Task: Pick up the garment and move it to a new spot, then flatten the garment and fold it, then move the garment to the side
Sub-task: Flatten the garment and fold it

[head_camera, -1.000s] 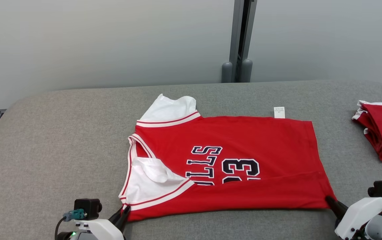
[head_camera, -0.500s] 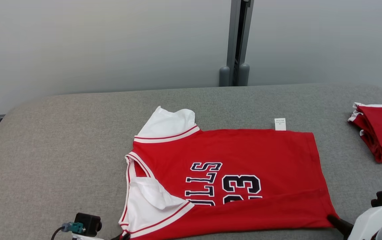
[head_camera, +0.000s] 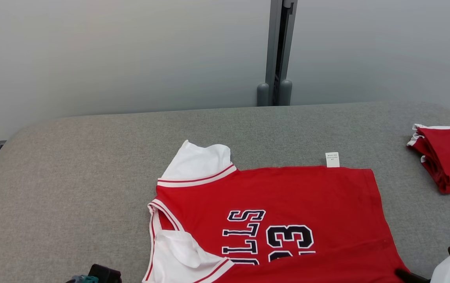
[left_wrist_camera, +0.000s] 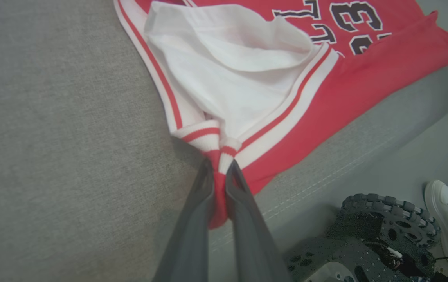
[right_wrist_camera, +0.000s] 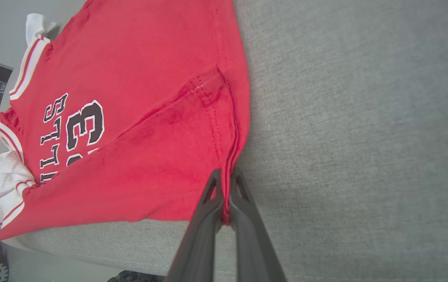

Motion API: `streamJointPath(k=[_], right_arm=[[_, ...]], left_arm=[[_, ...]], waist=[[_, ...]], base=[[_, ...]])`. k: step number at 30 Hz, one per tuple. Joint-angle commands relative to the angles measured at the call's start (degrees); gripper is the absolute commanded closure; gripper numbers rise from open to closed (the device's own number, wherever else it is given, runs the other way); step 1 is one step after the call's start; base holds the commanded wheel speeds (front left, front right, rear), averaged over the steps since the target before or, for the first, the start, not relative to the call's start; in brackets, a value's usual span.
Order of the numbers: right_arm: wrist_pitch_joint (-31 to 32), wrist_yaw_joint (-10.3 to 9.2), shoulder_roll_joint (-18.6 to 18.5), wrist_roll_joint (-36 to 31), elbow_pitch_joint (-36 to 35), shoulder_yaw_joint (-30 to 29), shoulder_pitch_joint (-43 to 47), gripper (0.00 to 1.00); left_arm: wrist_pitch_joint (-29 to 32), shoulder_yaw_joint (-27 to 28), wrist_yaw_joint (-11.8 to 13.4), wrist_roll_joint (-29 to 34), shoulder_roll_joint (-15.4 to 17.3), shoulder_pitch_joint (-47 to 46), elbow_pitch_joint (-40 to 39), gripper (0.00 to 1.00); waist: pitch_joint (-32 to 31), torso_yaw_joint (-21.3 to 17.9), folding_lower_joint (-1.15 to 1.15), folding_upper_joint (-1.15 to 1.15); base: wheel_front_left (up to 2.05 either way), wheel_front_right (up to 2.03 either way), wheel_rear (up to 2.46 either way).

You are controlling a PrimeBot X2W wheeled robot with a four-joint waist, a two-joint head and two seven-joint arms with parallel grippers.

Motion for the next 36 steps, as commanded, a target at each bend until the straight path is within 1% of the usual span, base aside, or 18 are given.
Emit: streamJointPath(k=[1, 3, 4, 5, 10, 14, 16, 20, 22, 25, 27, 28, 30, 31, 34, 36], right_arm=[[0.0, -0.02, -0.7, 0.2, 0.0, -0.4, 0.7, 1.00], [-0.5, -0.02, -0.8, 0.0, 0.5, -0.6, 1.0, 1.00], [-1.2, -0.02, 0.0, 0.5, 1.9, -1.4, 0.8, 0.00], [-1.2, -0.02, 0.4, 0.6, 2.4, -1.6, 0.6, 0.00], [-3.3, 0.00, 0.7, -0.4, 3.2, -2.9, -1.2, 0.00], [-6.8, -0.01, 0.4, -2.2, 3.8, -4.1, -2.7, 0.00], [-9.1, -0.01, 0.5, -3.2, 3.7, -4.8, -3.4, 0.00], [-16.1, 0.00, 0.5, -7.2, 3.2, -5.7, -5.1, 0.00], [-20.1, -0.01, 0.9, -9.6, 3.2, -6.0, -5.9, 0.00], [-23.8, -0.01, 1.8, -13.4, 3.6, -6.7, -7.2, 0.00], [-24.9, -0.01, 2.6, -16.5, 4.1, -7.5, -7.7, 0.00], [-25.1, -0.01, 3.2, -17.8, 4.4, -8.3, -7.8, 0.00], [-25.4, -0.01, 4.7, -20.4, 4.1, -12.0, -8.1, 0.00], [-25.4, -0.01, 5.6, -22.2, 3.6, -14.3, -7.6, 0.00], [-25.3, -0.01, 8.5, -28.7, 2.2, -19.7, -5.1, 0.00], [-25.3, -0.01, 10.3, -32.1, 1.3, -22.8, -4.2, 0.00]], left_arm=[[0.3, 0.2, 0.6, -0.3, 0.9, 0.7, -1.1, 1.00], [0.1, 0.5, 1.4, -0.4, 1.3, 1.2, -2.8, 0.98], [-0.8, 1.0, 2.9, 0.3, 1.4, 1.4, -3.7, 0.04], [-0.8, 1.0, 3.2, 0.3, 1.2, 1.6, -4.0, 0.00], [-1.8, 2.0, 4.9, 0.3, 1.2, 1.3, -5.4, 0.00], [-4.5, 4.5, 6.7, -0.3, 0.9, 0.5, -6.4, 0.00], [-6.6, 6.2, 7.7, -0.6, 0.5, 0.1, -6.6, 0.00], [-12.7, 9.9, 9.8, -0.7, -1.3, -1.1, -6.3, 0.00], [-16.1, 11.4, 10.4, -0.1, -2.4, -1.8, -5.7, 0.00], [-21.0, 13.3, 10.9, 0.6, -4.4, -3.0, -4.5, 0.00], [-23.1, 14.7, 10.8, 1.4, -5.9, -3.6, -3.5, 0.00], [-23.7, 15.4, 10.1, 1.5, -6.9, -3.7, -3.2, 0.00], [-24.3, 18.0, 8.6, 0.6, -9.6, -3.5, -2.2, 0.00], [-24.5, 19.8, 8.1, 1.3, -10.6, -3.6, -1.7, 0.00], [-24.5, 26.7, 6.9, 6.1, -15.3, -3.3, -1.1, 0.00], [-24.5, 30.5, 5.5, 10.0, -18.2, -2.4, -0.7, 0.00]], waist=[[0.0, 0.0, 0.00, 0.00], [0.0, 0.0, 0.00, 0.00], [0.0, -0.1, 0.00, 0.00], [0.0, -0.1, 0.00, 0.00], [0.1, -0.1, 0.00, 0.00], [0.3, 0.1, 0.00, 0.00], [0.4, 0.1, 0.00, 0.00], [0.6, 0.2, 0.00, 0.00], [0.7, 0.2, 0.00, 0.00], [0.9, 0.0, 0.00, 0.00], [1.0, -0.2, 0.00, 0.00], [1.1, -0.3, 0.00, 0.00], [1.2, -0.5, 0.00, 0.00], [1.4, -0.6, 0.00, 0.00], [1.8, -1.0, 0.00, 0.00], [2.1, -1.2, 0.00, 0.00]], base=[[0.00, 0.00, 0.00], [0.00, 0.00, 0.00], [0.00, 0.00, 0.00], [0.00, 0.00, 0.00], [0.00, 0.00, 0.00], [0.00, 0.00, 0.00], [0.00, 0.00, 0.00], [0.00, 0.00, 0.00], [0.00, 0.00, 0.00], [0.00, 0.00, 0.00], [0.00, 0.00, 0.00], [0.00, 0.00, 0.00], [0.00, 0.00, 0.00], [0.00, 0.00, 0.00], [0.00, 0.00, 0.00], [0.00, 0.00, 0.00]])
